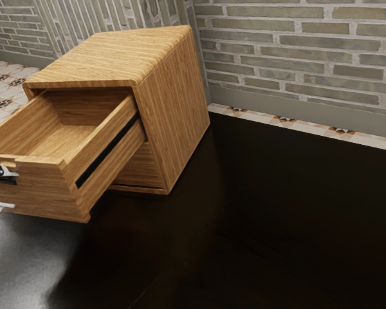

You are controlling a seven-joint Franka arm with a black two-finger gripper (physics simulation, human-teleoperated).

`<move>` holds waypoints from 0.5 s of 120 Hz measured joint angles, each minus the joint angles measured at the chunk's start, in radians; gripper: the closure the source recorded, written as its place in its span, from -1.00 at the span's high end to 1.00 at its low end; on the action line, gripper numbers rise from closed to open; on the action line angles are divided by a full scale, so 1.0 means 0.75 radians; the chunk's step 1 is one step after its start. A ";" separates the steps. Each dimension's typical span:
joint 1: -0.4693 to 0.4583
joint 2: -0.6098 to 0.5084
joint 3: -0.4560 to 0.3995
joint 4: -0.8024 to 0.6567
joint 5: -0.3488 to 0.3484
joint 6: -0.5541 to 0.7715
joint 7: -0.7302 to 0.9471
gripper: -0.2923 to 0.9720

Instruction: Pull the drawer handle with one arm to open the drawer

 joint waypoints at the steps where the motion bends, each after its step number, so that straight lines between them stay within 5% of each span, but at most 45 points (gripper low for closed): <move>1: 0.000 -0.002 0.000 -0.001 -0.001 0.000 -0.001 -0.26; 60: 0.002 -0.072 -0.003 -0.042 0.023 0.025 -0.023 -0.19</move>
